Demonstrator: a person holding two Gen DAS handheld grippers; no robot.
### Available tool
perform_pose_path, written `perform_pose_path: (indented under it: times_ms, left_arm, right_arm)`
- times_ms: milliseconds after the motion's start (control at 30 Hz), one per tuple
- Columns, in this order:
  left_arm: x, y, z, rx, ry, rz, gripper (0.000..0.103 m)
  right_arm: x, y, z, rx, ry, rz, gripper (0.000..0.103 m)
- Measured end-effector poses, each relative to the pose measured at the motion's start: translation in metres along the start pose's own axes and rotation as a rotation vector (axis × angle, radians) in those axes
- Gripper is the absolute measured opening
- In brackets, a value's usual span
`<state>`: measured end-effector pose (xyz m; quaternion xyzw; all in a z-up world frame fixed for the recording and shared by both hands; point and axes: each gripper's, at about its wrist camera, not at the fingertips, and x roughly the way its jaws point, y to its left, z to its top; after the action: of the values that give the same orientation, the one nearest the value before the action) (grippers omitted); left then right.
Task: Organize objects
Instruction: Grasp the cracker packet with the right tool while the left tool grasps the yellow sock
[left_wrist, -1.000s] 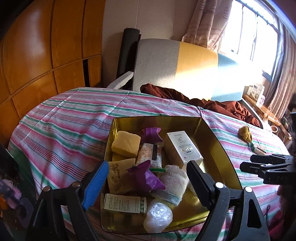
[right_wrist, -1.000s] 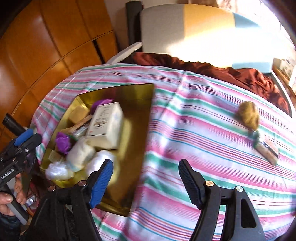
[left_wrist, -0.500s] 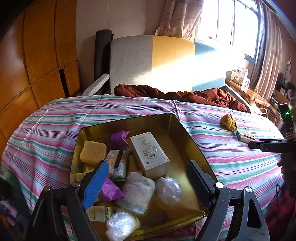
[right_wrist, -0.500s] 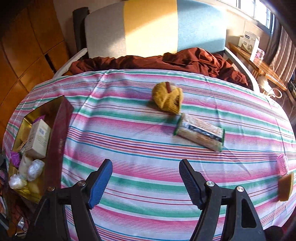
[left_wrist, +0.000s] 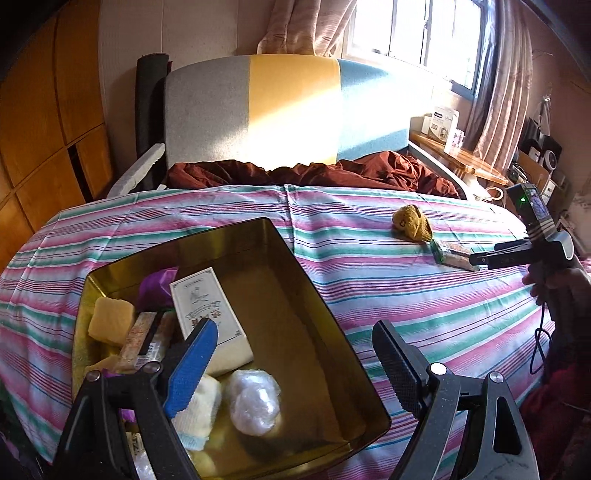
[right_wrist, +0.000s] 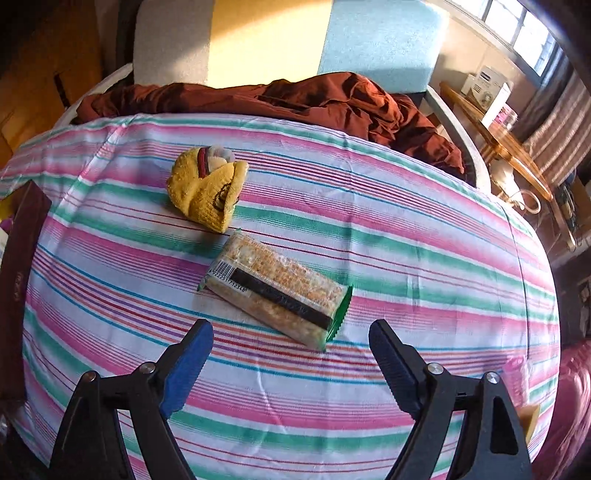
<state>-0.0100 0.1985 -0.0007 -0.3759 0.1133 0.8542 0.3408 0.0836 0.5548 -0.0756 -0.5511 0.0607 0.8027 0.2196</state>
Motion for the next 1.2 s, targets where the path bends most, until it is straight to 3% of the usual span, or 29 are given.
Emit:
perform_pose_path:
  times_ms: [133,333,467,533,600,900,1200]
  left_arm:
    - [0.008,-0.013,0.005,0.023,0.013,-0.022,0.087]
    - [0.023,-0.029,0.013,0.04,0.04,-0.049,0.087]
    - [0.031,-0.041,0.022,0.051,0.05,-0.077,0.086]
    - [0.035,-0.048,0.027,0.057,0.05,-0.088,0.086]
    - [0.038,-0.056,0.032,0.061,0.053,-0.104,0.086]
    - [0.069,-0.103,0.061,0.076,0.095,-0.169,0.086]
    - [0.131,-0.151,0.1,0.102,0.138,-0.162,0.086]
  right_arm:
    - [0.019,0.008,0.013,-0.135,0.049,-0.023,0.088]
    - [0.051,0.008,0.024,-0.19,0.114,0.018,0.088]
    - [0.055,-0.003,0.027,-0.127,0.116,0.093,0.083]
    - [0.052,-0.006,0.022,-0.098,0.114,0.138,0.06]
    - [0.046,-0.007,0.013,-0.078,0.121,0.129,0.052]
    - [0.027,-0.038,-0.041,0.14,0.147,0.046,0.052]
    - [0.027,-0.049,-0.044,0.181,0.133,0.055,0.052]
